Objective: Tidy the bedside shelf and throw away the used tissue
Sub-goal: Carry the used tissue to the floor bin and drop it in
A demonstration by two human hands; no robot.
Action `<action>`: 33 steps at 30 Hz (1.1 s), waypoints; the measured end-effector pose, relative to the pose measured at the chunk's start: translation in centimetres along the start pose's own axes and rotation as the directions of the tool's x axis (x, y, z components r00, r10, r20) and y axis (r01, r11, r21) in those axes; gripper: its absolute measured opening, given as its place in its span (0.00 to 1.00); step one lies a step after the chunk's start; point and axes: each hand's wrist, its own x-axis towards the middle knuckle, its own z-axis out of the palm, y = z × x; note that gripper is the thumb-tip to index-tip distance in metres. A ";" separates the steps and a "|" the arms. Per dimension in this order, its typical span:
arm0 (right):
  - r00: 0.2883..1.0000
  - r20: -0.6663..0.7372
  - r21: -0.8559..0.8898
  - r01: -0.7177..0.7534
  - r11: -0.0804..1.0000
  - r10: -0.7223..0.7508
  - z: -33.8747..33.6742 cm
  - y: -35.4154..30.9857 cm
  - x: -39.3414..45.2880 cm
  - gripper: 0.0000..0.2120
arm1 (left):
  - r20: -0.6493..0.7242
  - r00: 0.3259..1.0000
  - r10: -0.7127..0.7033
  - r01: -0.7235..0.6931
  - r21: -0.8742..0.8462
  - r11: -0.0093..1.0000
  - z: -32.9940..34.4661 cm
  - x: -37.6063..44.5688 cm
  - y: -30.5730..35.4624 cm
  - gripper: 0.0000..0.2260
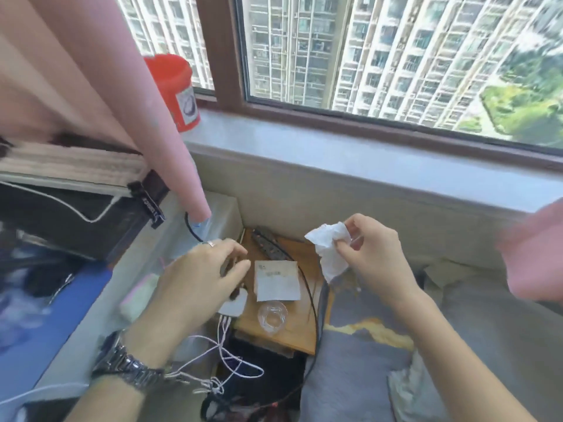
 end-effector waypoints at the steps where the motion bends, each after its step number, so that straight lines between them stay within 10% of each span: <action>1: 0.999 0.003 0.003 0.033 0.999 -0.033 -0.6 -1.3 0.1 0.02 | -0.021 1.000 -0.002 0.002 0.009 1.000 -1.3 -0.6 0.2 0.09; 23: 0.830 0.062 0.179 0.538 0.824 -0.555 2.5 -32.8 -13.5 0.13 | -0.388 0.916 -0.107 0.104 -0.027 0.994 -25.0 -26.5 -7.7 0.09; 33: 0.571 0.278 0.363 0.682 0.634 -0.773 14.8 -46.8 -31.2 0.10 | -0.527 0.735 -0.426 0.444 -0.100 0.890 -26.2 -52.0 -20.7 0.09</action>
